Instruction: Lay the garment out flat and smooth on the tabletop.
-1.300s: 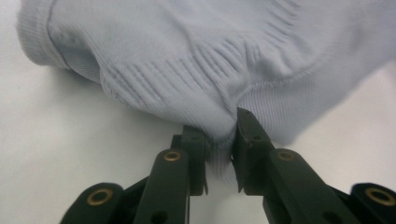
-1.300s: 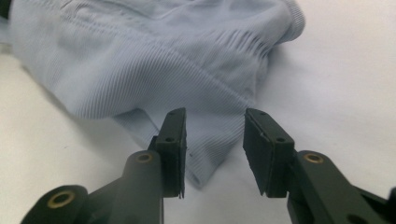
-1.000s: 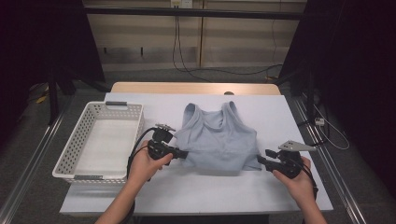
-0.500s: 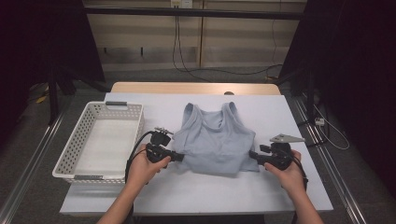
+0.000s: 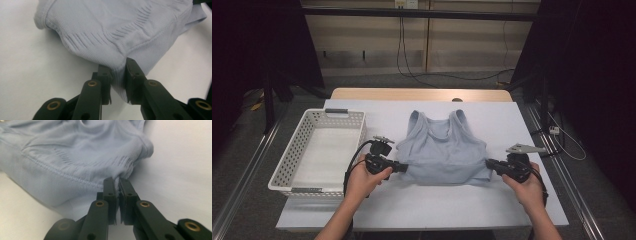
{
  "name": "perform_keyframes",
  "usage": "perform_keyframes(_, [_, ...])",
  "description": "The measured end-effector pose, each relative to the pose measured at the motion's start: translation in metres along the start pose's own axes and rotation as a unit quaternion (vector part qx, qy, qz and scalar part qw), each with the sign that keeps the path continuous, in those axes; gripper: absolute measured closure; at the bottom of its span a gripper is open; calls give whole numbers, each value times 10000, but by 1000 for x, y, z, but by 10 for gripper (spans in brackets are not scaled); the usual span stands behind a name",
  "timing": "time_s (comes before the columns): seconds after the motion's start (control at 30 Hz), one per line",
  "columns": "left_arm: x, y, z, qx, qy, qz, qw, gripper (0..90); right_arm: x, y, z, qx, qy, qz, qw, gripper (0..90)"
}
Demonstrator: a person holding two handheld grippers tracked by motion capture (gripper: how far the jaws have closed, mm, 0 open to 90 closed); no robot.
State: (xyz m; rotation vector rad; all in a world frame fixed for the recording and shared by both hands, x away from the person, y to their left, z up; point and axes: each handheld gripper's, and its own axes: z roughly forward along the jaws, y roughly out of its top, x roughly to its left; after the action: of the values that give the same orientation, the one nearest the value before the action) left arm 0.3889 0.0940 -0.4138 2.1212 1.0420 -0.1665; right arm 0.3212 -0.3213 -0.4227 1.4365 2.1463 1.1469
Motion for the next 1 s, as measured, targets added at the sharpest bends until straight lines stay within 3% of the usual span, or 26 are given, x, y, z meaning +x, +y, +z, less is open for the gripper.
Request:
perform_keyframes(0.13, [2, 2, -8, -270, 135, 29, 9995, 724, -5, -4, -12, -33, 3, 57, 10000, 851])
perform_keyframes(0.2, [2, 4, -10, -474, 169, -24, 9987, 599, -6, -7, -10, -38, 26, 84, 10000, 832])
perform_keyframes(0.23, [2, 5, -9, -511, 201, -27, 9985, 534, -5, -7, -8, -7, -21, 56, 10000, 779])
perform_keyframes(0.37, [5, 10, 5, -538, 550, -3, 9970, 455, -6, -5, -4, -170, -198, 118, 9996, 576])
perform_keyframes(0.5, [9, 14, 21, -415, 907, -50, 9950, 471, -7, 3, 0, -378, -274, 260, 9986, 504])
perform_keyframes(0.63, [15, 9, 33, -162, 1033, -97, 9945, 530, -7, 4, 18, -208, -364, 273, 9987, 505])
perform_keyframes(0.77, [17, 6, 38, -157, 1069, -119, 9941, 607, -7, -1, 38, 202, -549, 118, 9982, 521])
perform_keyframes(0.87, [19, 4, 37, -203, 1046, -138, 9942, 632, -5, -5, 46, 271, -534, 46, 9982, 601])
perform_keyframes(0.97, [16, 3, 39, -235, 1078, -60, 9939, 685, -3, -4, 46, 250, -377, 31, 9990, 809])
perform_keyframes(1.0, [16, 3, 39, -209, 993, -97, 9948, 729, -3, -5, 47, 240, -323, 61, 9992, 821])
